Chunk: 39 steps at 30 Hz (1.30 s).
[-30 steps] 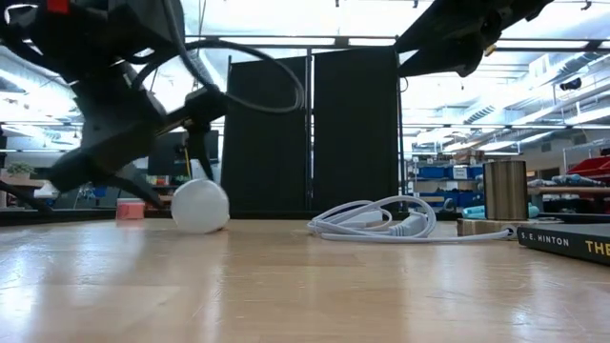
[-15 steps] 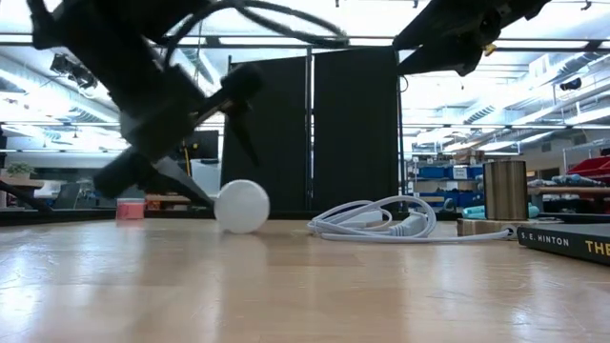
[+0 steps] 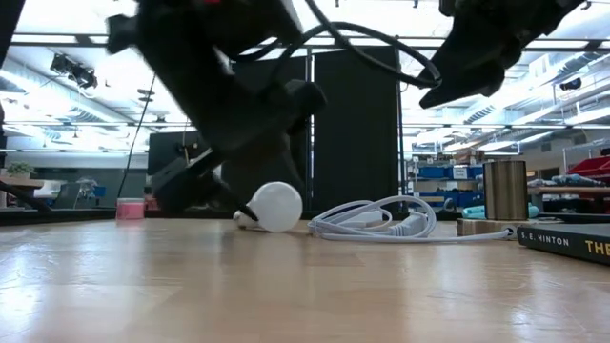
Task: Screw lightbulb
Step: Insert the white lightbulb into the silver lamp
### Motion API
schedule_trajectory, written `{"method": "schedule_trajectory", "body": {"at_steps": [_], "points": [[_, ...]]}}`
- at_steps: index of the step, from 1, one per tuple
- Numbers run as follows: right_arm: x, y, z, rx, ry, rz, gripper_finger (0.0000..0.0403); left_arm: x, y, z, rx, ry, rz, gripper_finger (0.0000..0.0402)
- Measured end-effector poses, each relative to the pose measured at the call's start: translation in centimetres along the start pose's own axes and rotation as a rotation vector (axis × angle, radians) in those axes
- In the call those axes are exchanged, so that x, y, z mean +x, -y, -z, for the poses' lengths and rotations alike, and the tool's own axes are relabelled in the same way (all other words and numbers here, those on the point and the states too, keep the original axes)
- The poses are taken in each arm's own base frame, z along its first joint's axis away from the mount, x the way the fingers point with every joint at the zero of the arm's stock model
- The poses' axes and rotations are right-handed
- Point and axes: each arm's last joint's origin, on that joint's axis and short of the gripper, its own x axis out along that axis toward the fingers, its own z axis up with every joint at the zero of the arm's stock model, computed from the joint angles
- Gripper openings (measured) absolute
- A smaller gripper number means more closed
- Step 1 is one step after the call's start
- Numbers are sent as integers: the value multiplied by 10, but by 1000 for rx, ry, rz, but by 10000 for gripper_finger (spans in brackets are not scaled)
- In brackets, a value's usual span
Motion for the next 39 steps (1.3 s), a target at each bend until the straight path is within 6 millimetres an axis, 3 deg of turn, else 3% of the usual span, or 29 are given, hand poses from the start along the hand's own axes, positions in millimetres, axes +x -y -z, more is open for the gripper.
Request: {"method": "schedule_trajectory", "body": {"at_steps": [7, 13, 16, 20, 24, 32, 39], "points": [[-6, 6, 5, 89, -68, 37, 309, 4, -18, 9, -168, 63, 132, 328], [-13, 13, 11, 107, -120, 88, 309, 2, -31, 11, -254, 61, 130, 328], [-15, 11, 9, 106, -106, 71, 309, -6, -47, 10, -329, 70, 124, 328], [-16, 11, 7, 108, -87, 59, 309, -13, -77, 21, -607, 106, 206, 321], [-17, 10, 5, 100, -71, 45, 309, -6, -97, 42, -851, 108, 348, 307], [-17, 7, 2, 88, -45, 22, 309, 25, -89, 75, -890, 32, 485, 304], [-17, 7, 2, 86, -42, 20, 309, 39, -84, 83, -870, 30, 472, 304]]}}
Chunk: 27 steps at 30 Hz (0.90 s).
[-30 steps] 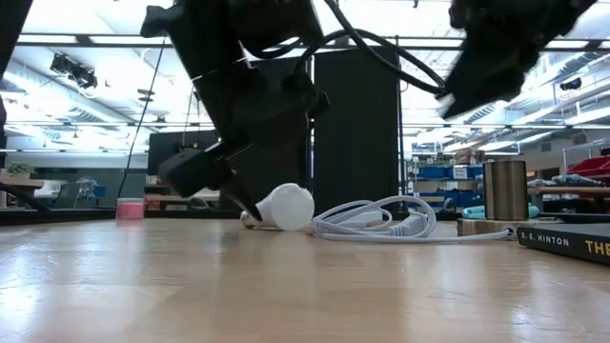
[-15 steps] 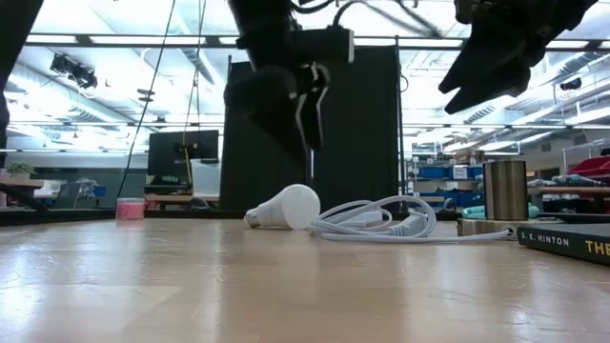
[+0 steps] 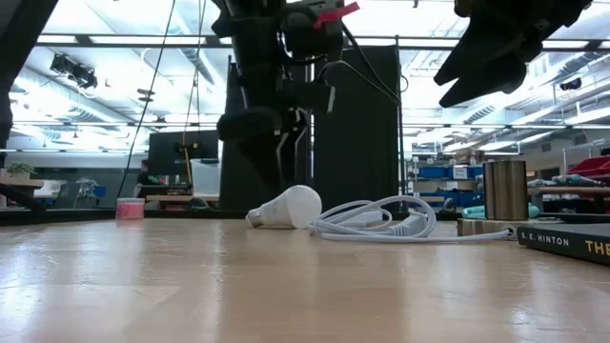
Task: Screw lightbulb
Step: Insert the white lightbulb into the silver lamp
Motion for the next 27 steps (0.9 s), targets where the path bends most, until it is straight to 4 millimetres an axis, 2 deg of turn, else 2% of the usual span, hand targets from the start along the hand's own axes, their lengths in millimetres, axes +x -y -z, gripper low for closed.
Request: {"method": "schedule_trajectory", "body": {"at_steps": [7, 10, 17, 21, 27], "points": [[0, -1, -2, 2, 19, -7, 309, 6, -22, 7, -53, -17, -14, 304], [0, -2, -3, 2, 30, -16, 309, 10, -34, 12, -117, -6, 50, 304], [0, -3, -4, 0, 40, -14, 309, 25, -54, 23, -214, 23, 56, 304], [0, -2, -4, -7, 40, -14, 309, 26, -57, 24, -276, 36, 62, 304], [0, -3, -5, -16, 55, -16, 309, 32, -52, 20, -268, 44, 82, 304]]}}
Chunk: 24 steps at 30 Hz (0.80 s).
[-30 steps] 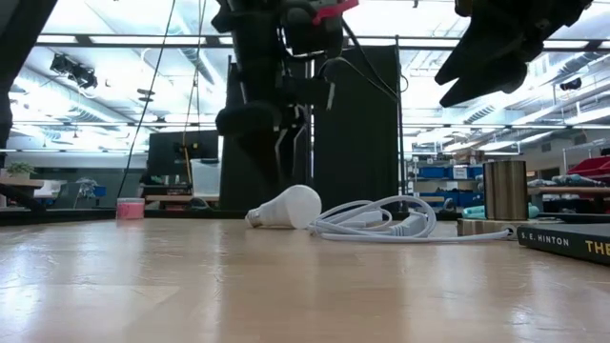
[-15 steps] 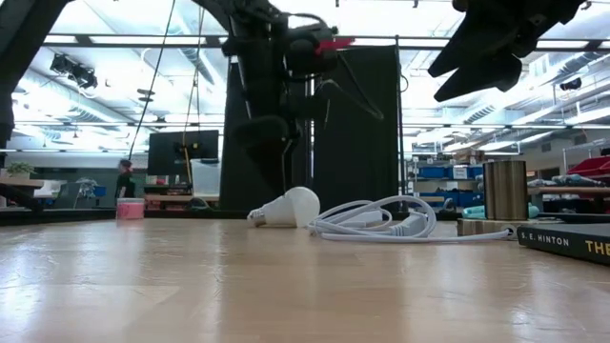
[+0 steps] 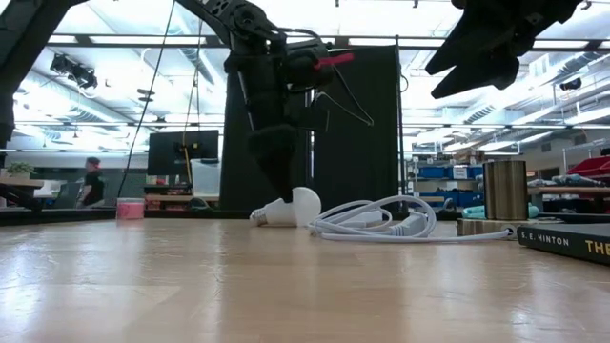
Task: Screw lightbulb
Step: Insert the white lightbulb into the silver lamp
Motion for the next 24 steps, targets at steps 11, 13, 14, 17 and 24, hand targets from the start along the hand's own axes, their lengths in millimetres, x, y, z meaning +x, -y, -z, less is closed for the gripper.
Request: {"method": "schedule_trajectory", "body": {"at_steps": [11, 13, 14, 17, 24], "points": [[1, 0, 0, 7, 9, -7, 309, 24, 9, -3, 20, -2, 62, 304], [1, 0, 0, 7, 9, -7, 309, 24, 12, -2, 57, -13, 68, 304], [1, 0, 0, 7, 10, -7, 309, 24, 13, -2, 75, -9, 69, 304], [1, -1, 0, -1, 12, -8, 309, 23, 15, -3, 103, -5, 65, 298], [1, 0, 1, -5, 8, -6, 309, 22, 23, -4, 124, 1, 68, 251]]}}
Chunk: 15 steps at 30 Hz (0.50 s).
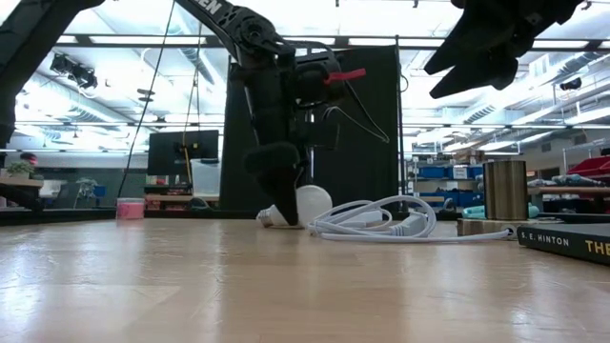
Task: Screw lightbulb
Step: Insert the white lightbulb into the silver lamp
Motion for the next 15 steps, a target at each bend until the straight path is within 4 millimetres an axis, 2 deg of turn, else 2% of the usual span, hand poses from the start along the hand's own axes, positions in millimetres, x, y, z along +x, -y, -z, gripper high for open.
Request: {"method": "schedule_trajectory", "body": {"at_steps": [6, 15], "points": [[0, 0, 0, 0, 0, 0, 309, 0, 3, 0, 4, -1, 3, 206], [0, 0, 0, 3, 0, 1, 309, -1, 2, -4, -15, 34, -2, 197]]}}
